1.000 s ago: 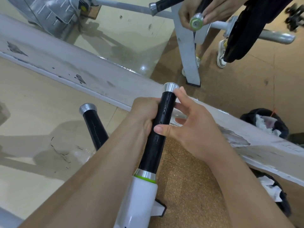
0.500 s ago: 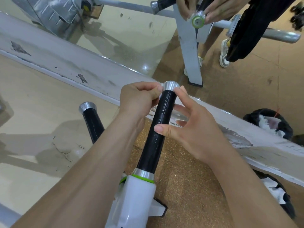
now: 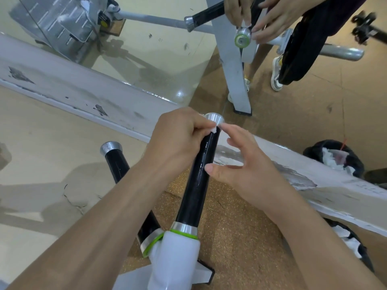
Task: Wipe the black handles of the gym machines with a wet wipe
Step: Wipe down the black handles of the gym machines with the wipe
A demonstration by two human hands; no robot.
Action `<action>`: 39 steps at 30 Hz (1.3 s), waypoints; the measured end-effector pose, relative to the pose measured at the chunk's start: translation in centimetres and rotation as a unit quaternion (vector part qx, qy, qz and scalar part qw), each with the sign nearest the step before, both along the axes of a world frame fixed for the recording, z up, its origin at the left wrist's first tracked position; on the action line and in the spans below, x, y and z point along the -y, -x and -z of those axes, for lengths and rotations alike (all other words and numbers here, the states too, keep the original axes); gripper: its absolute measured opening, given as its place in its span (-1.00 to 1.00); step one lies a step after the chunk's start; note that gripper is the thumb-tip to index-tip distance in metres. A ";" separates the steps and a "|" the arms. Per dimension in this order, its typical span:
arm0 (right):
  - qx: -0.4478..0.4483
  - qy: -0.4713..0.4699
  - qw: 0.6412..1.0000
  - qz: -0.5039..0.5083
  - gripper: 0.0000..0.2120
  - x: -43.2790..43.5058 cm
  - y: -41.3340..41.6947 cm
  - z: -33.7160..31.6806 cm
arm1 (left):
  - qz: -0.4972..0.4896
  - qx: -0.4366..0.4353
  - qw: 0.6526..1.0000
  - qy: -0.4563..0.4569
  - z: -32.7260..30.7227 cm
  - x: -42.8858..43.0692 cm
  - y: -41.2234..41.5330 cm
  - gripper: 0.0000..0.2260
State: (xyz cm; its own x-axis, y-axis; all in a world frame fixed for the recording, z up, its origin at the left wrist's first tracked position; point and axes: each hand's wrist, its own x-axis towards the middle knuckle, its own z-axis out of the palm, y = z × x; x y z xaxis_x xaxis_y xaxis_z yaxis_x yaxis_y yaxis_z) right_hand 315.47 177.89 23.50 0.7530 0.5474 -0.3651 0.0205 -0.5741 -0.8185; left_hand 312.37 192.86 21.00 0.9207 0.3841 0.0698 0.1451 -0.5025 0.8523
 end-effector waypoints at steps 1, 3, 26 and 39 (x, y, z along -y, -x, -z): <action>0.005 -0.004 1.000 0.003 -0.34 0.0 0.0 -0.2 | 0.016 0.006 0.999 -0.028 -0.2 -0.1 -0.4 -0.85; 0.019 0.000 1.000 0.004 -0.44 -0.2 0.0 -0.6 | 0.026 0.008 0.997 -0.069 -0.6 0.0 -1.1 -0.85; -0.350 -0.201 0.894 0.198 -0.94 -3.9 9.9 -4.5 | -0.172 -0.017 0.888 0.427 -5.3 1.4 17.6 -0.81; -0.420 -0.252 0.853 0.179 -0.61 -4.6 12.7 -5.0 | -0.304 0.034 0.794 0.525 -6.4 2.4 18.6 -0.91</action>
